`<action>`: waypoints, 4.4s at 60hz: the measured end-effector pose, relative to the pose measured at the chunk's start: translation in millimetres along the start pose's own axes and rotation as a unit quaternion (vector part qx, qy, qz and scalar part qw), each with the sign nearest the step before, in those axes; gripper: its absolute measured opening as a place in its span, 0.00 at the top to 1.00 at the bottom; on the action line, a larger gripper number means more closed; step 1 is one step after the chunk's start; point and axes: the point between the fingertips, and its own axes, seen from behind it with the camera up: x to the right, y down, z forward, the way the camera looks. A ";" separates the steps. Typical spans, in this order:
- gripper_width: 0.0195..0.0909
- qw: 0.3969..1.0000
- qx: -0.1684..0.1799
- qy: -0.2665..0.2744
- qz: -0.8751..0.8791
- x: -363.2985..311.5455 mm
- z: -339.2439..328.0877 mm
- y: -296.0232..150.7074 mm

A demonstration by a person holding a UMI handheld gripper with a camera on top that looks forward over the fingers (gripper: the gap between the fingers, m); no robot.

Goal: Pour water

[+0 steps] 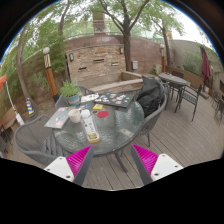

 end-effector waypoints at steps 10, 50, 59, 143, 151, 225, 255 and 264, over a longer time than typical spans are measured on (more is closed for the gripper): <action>0.11 1.000 0.013 -0.006 -0.006 -21.1 -1.2 -19.3; 0.11 0.997 0.059 -0.047 -0.031 -109.7 61.8 12.3; 0.11 0.992 0.113 -0.046 -0.022 -116.4 140.9 5.0; 0.62 0.517 0.141 0.181 -0.825 -191.6 401.9 -207.7; 0.62 0.371 0.121 0.204 -0.898 -198.1 413.7 -224.2; 0.60 0.963 0.222 -0.129 -0.089 -108.4 485.3 -170.0; 0.09 0.987 0.093 -0.100 -0.086 -99.8 445.2 -124.6; 0.11 0.992 0.081 -0.042 -0.087 -82.9 380.9 -129.4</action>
